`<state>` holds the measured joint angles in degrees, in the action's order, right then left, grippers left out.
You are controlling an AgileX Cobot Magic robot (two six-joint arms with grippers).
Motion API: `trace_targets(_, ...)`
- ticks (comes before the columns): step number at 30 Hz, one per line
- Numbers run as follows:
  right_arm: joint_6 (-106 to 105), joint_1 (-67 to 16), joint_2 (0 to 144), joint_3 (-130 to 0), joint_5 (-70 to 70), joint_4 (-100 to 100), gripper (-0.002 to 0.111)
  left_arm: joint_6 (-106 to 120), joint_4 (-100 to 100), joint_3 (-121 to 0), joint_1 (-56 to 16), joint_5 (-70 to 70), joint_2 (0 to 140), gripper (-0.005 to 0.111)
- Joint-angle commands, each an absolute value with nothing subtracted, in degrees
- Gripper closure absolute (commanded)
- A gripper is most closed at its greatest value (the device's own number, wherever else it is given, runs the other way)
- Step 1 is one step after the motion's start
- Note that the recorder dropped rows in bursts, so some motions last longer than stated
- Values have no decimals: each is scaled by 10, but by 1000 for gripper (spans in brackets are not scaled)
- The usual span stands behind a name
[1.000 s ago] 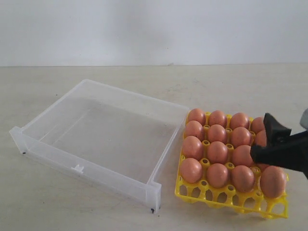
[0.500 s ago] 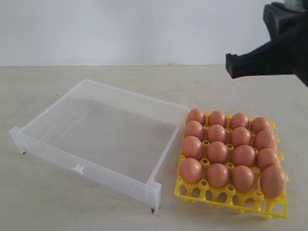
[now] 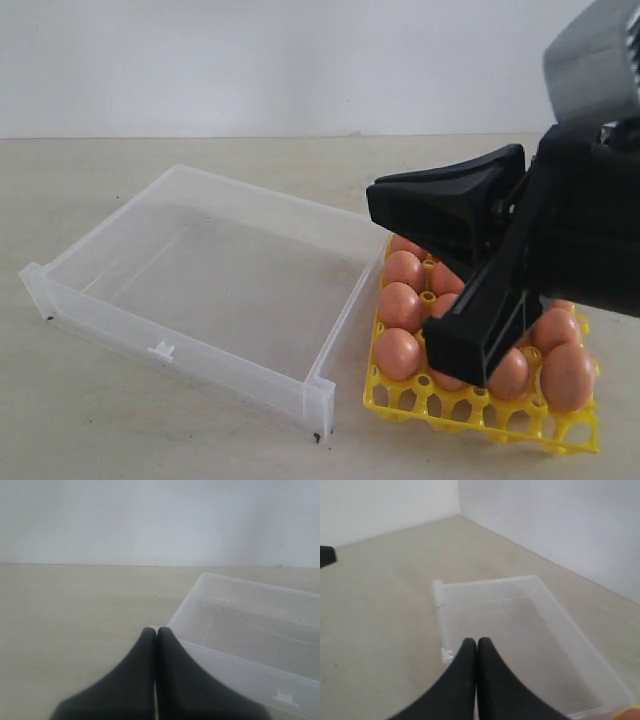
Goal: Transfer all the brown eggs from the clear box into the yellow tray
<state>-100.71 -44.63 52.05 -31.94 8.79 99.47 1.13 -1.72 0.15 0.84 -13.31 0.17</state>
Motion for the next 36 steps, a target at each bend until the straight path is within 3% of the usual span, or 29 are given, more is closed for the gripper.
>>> trace_targets(1,-988,-442,503,-314,119,995,109,12,-20,0,6,-133,0,111)
trace_targets(5,-1026,-442,498,-313,144,995,109,12,-20,0,6,-133,0,111)
trace_targets(10,-1217,-439,437,-314,125,990,109,12,-20,0,6,-133,0,111)
trace_targets(16,-1217,-439,296,-314,56,800,109,12,-20,0,6,-133,0,111)
trace_targets(21,-1217,-424,206,-288,13,798,109,12,-20,0,6,-133,0,111)
trace_targets(29,-1030,-158,84,-126,81,857,109,12,-20,0,6,-133,0,111)
trace_targets(34,-909,-58,64,-60,103,842,109,12,-20,0,6,-133,0,111)
trace_targets(36,-762,-38,64,-49,98,725,109,12,-20,0,6,-133,0,111)
